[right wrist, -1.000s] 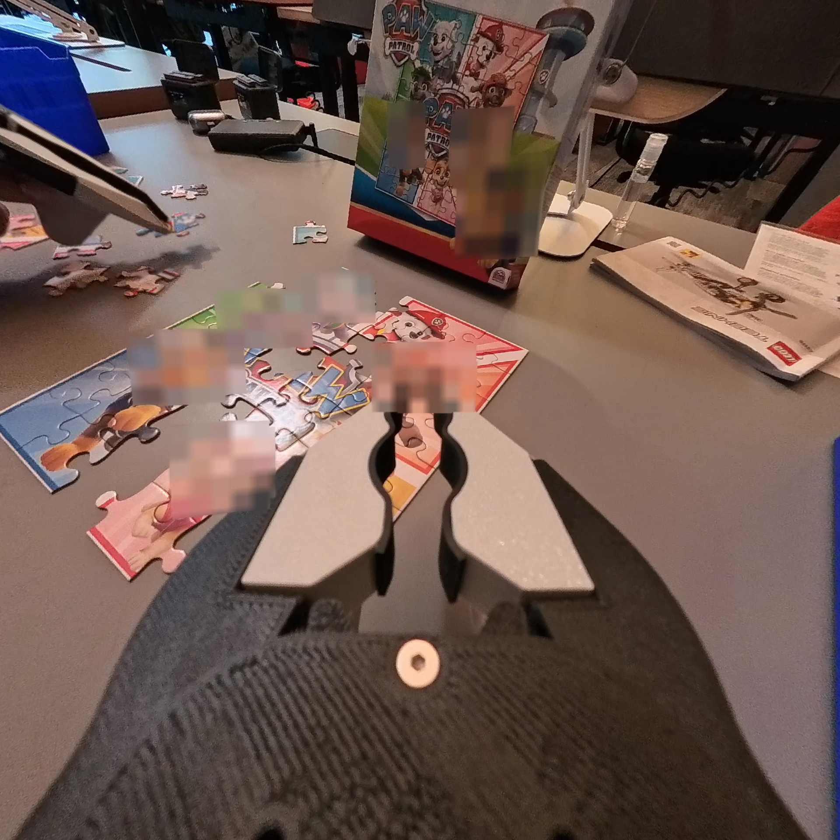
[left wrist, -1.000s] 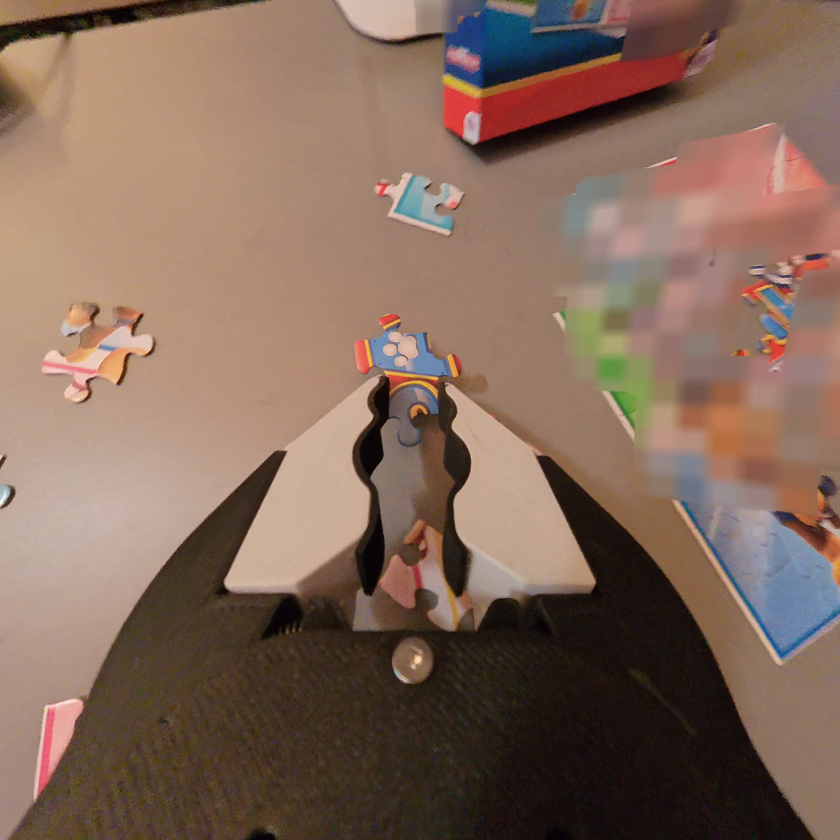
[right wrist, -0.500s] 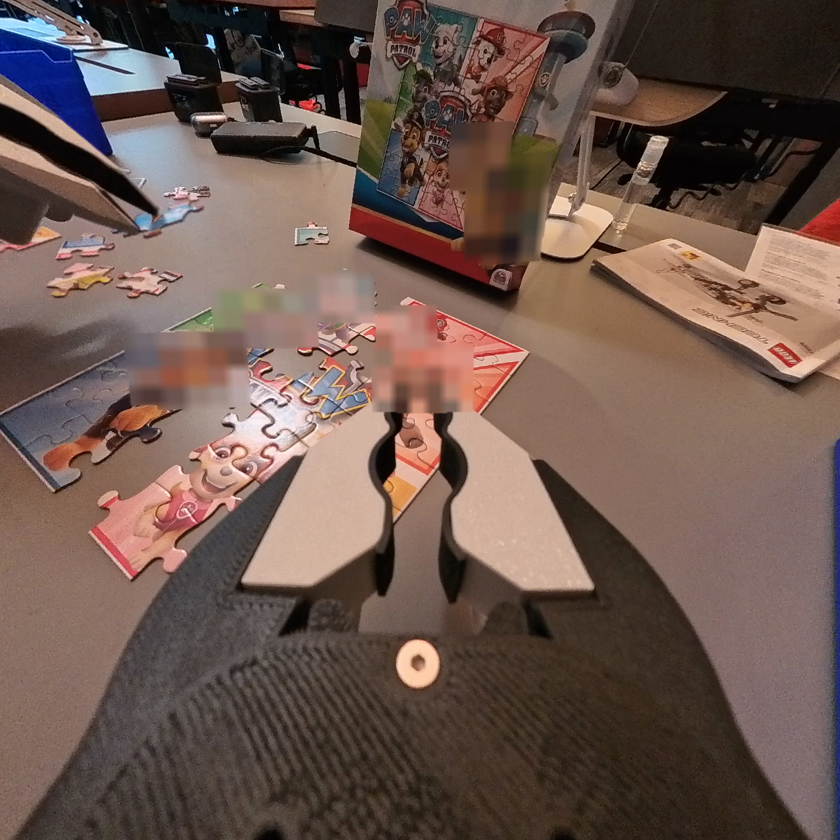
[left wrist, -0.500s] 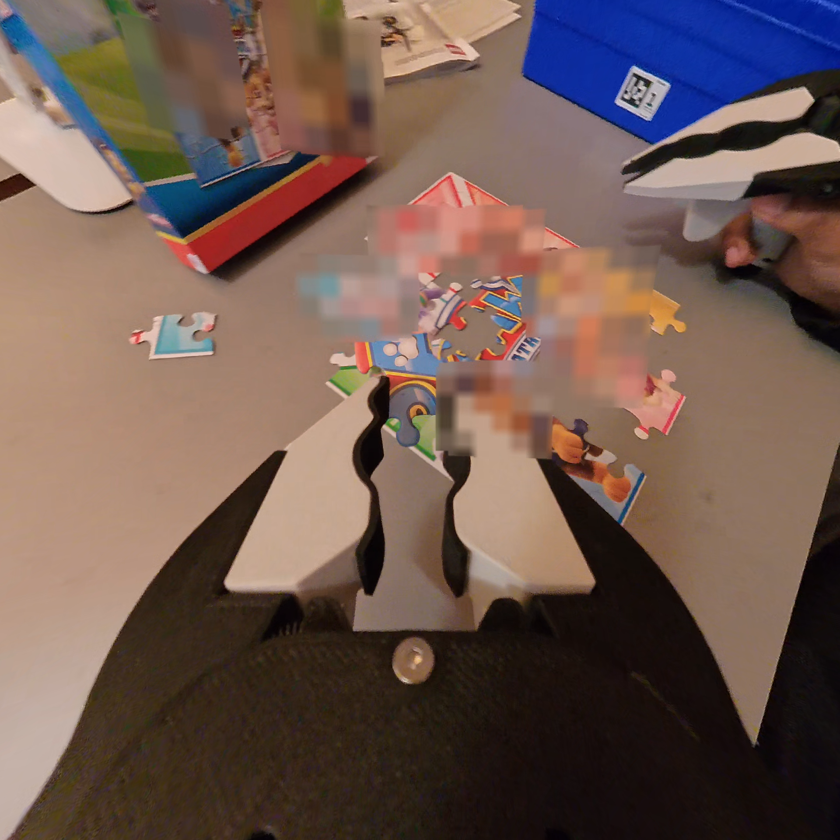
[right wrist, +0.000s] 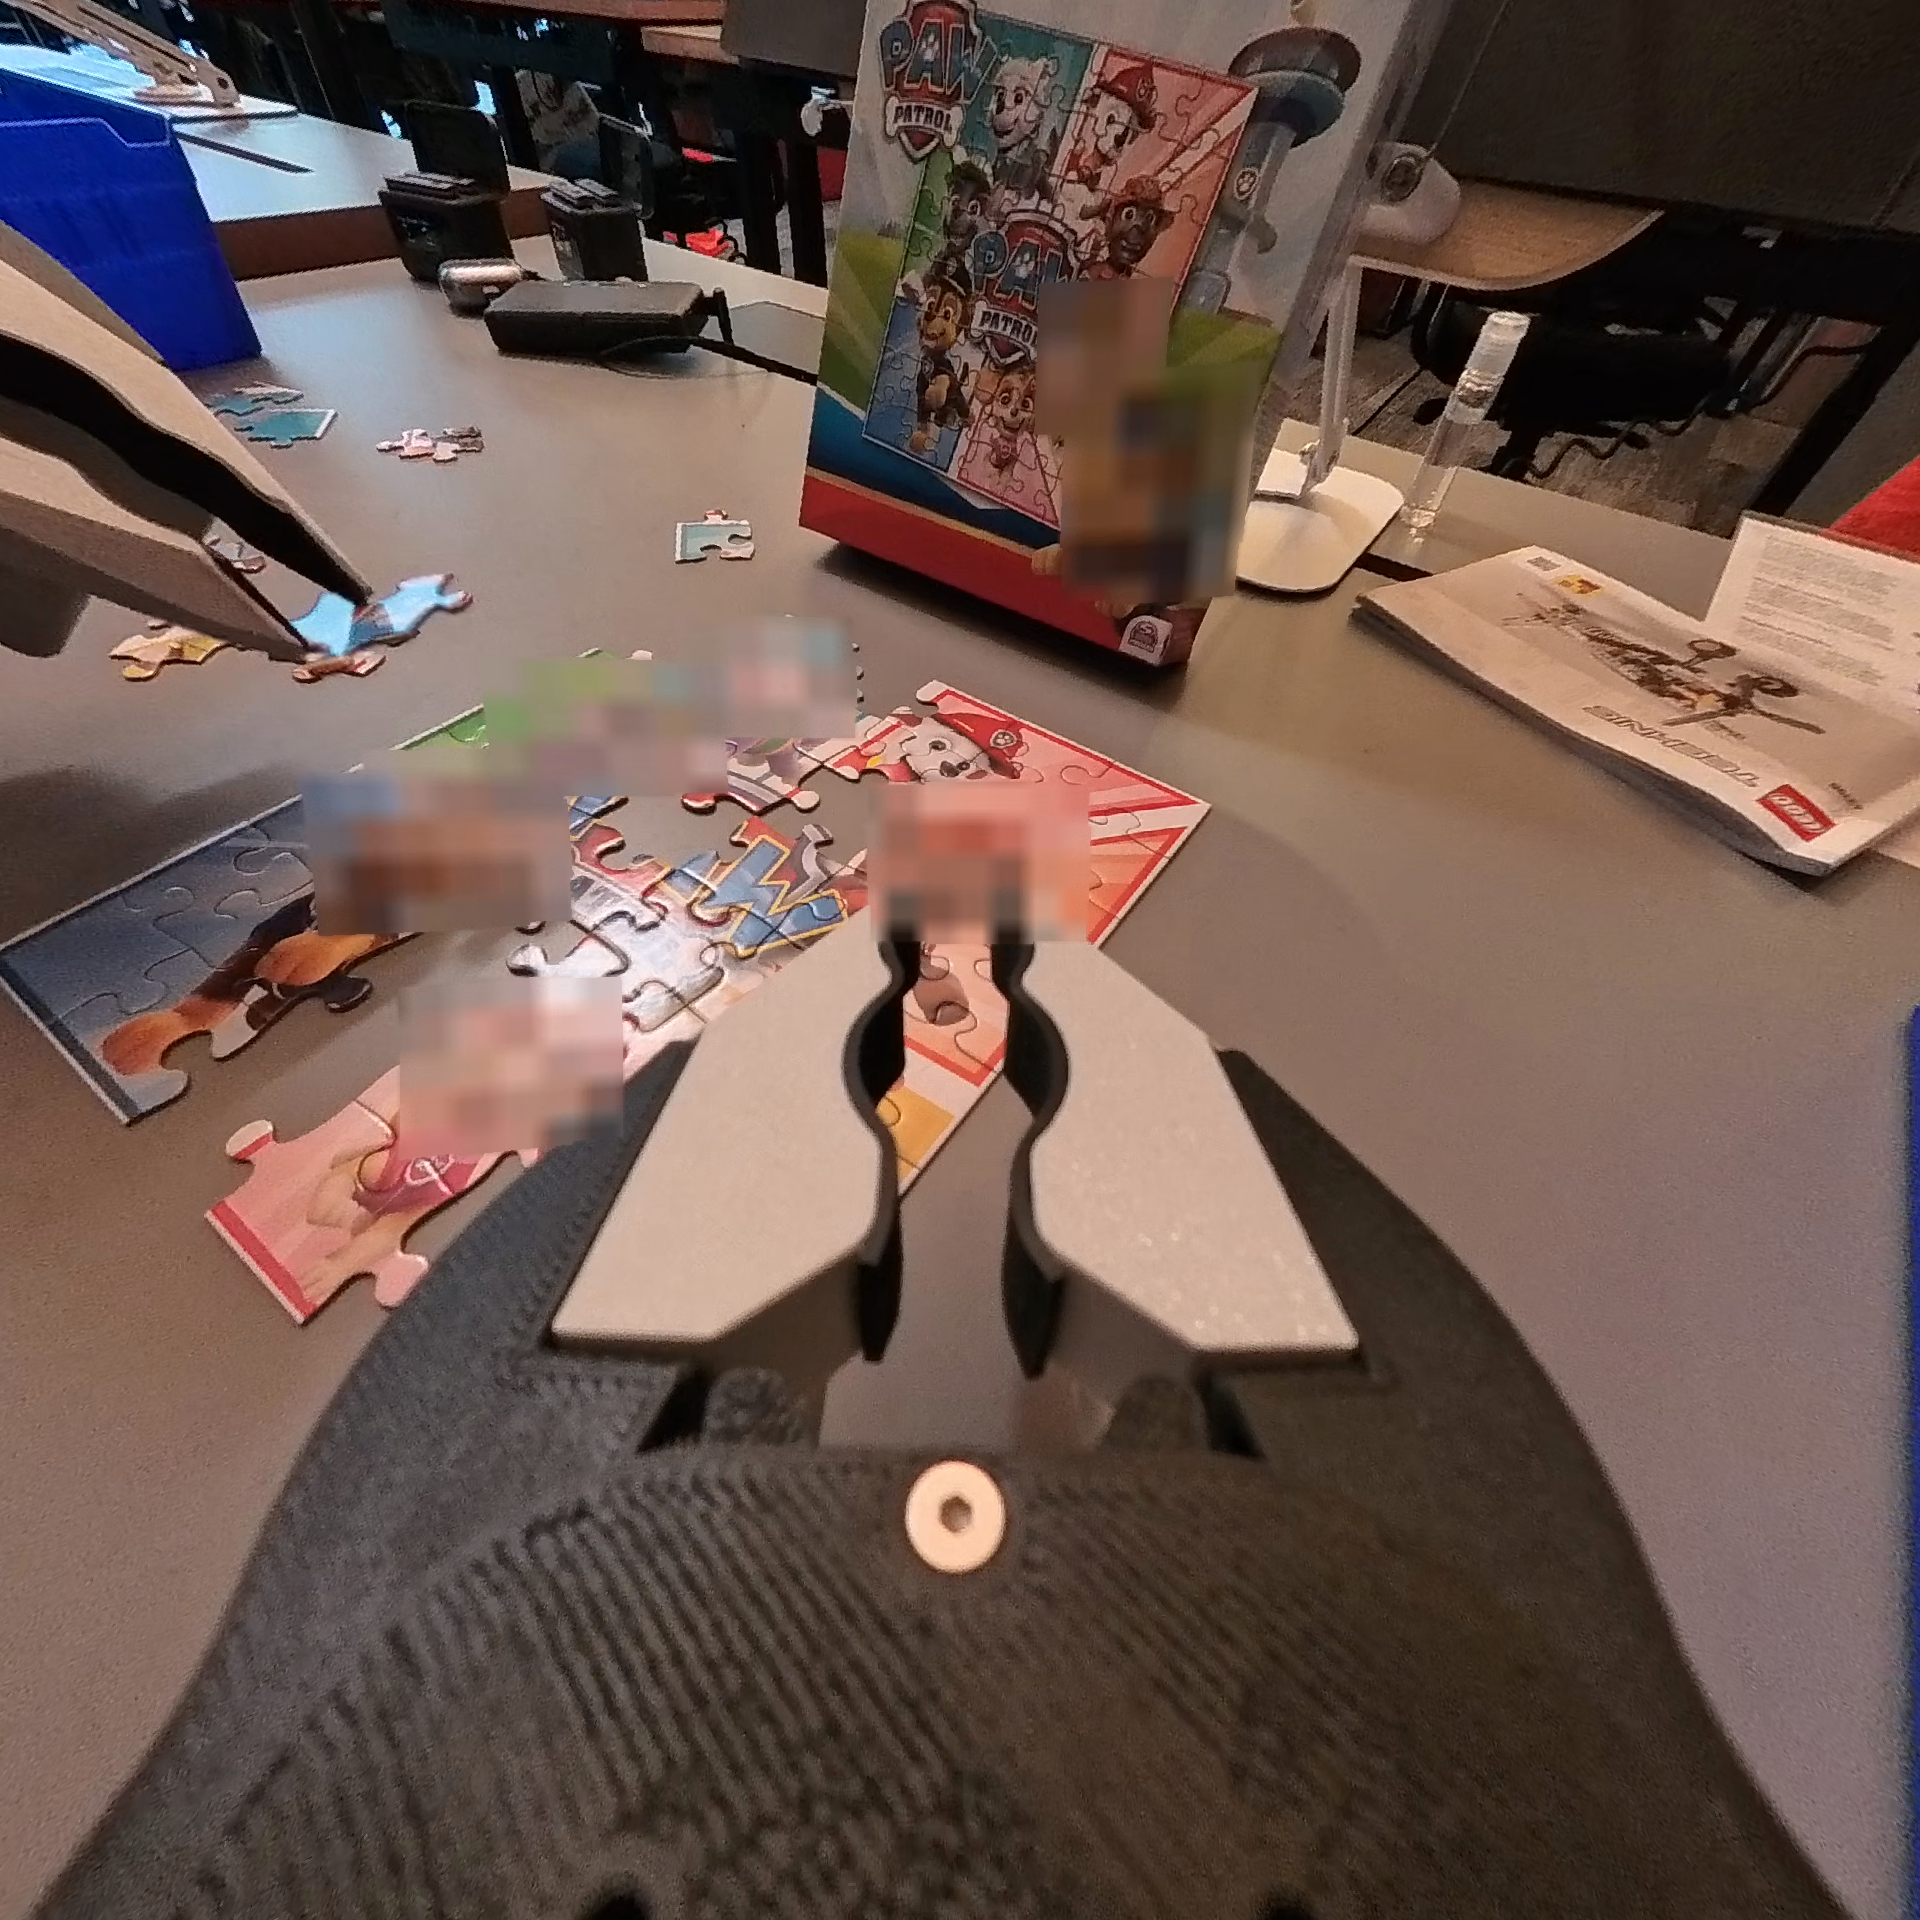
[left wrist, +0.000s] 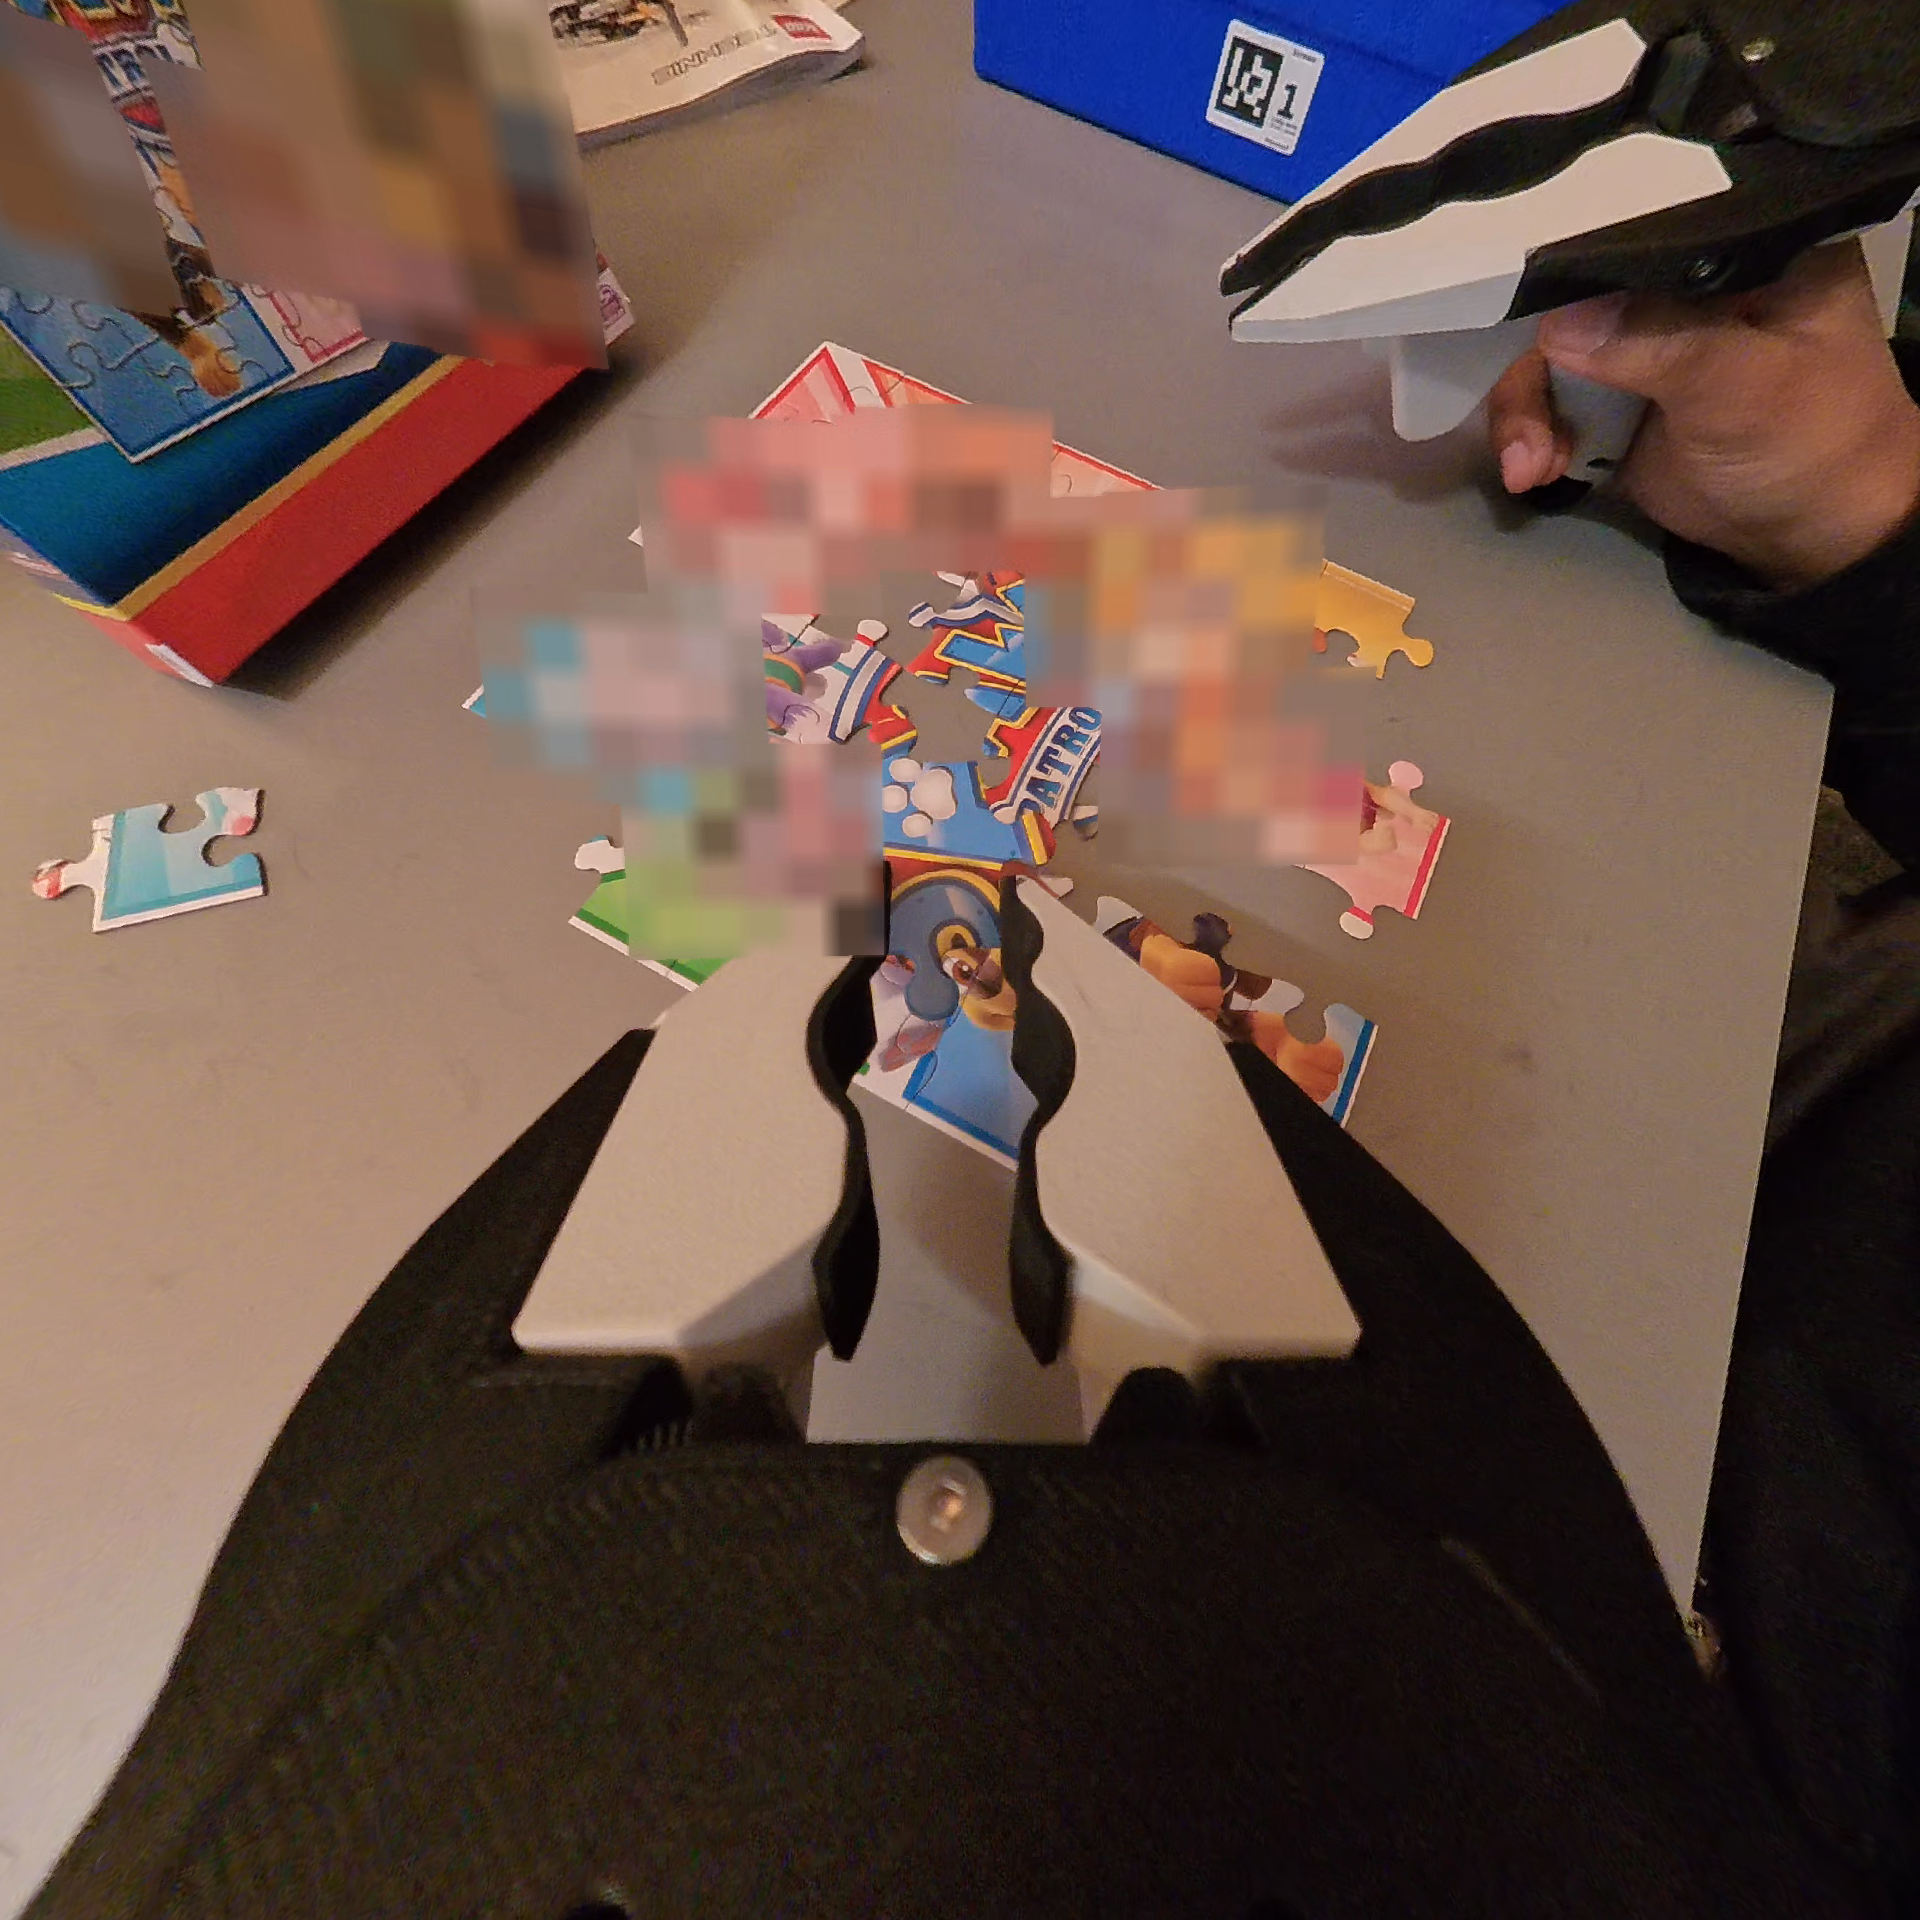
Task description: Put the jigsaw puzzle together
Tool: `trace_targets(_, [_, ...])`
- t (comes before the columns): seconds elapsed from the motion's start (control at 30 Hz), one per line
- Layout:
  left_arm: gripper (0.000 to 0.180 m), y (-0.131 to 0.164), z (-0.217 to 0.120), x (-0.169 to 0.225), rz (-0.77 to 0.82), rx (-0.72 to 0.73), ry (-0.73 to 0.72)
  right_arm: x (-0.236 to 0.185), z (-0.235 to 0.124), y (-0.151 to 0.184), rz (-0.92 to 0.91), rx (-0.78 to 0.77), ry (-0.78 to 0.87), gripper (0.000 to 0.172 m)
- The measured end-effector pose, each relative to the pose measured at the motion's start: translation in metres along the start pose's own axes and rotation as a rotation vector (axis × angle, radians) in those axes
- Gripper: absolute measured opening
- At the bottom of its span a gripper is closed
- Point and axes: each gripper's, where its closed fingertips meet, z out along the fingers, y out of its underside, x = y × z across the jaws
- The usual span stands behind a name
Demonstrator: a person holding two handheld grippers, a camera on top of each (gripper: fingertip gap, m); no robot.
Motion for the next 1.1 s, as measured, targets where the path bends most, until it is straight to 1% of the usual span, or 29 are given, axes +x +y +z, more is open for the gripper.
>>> trace_targets(0.27, [0.019,0.000,-0.006,-0.006,-0.018,0.018,-0.012,0.000,0.000,0.000,-0.002,-0.002,0.000,0.011])
trace_targets(0.47, [0.019,0.004,-0.002,-0.002,-0.003,0.004,0.011,0.000,0.000,0.000,-0.003,-0.003,0.002,0.011])
trace_targets(0.6, [0.019,0.002,0.014,0.006,0.096,-0.051,0.090,0.000,0.000,0.000,0.002,-0.002,0.002,0.011])
trace_targets(0.7, [0.019,-0.008,0.033,0.012,0.159,-0.082,0.199,0.001,0.000,0.001,0.006,-0.008,0.001,0.011])
trace_targets(0.87, [0.018,-0.019,0.060,0.009,0.284,-0.168,0.284,0.000,0.000,0.001,0.003,-0.006,0.002,0.011])
trace_targets(0.97, [0.018,-0.016,0.070,0.007,0.345,-0.213,0.334,0.000,0.000,0.000,0.001,-0.002,0.000,0.011])
trace_targets(1.1, [0.018,-0.004,0.079,0.003,0.388,-0.266,0.373,0.000,-0.001,-0.001,0.001,0.004,-0.003,0.011])
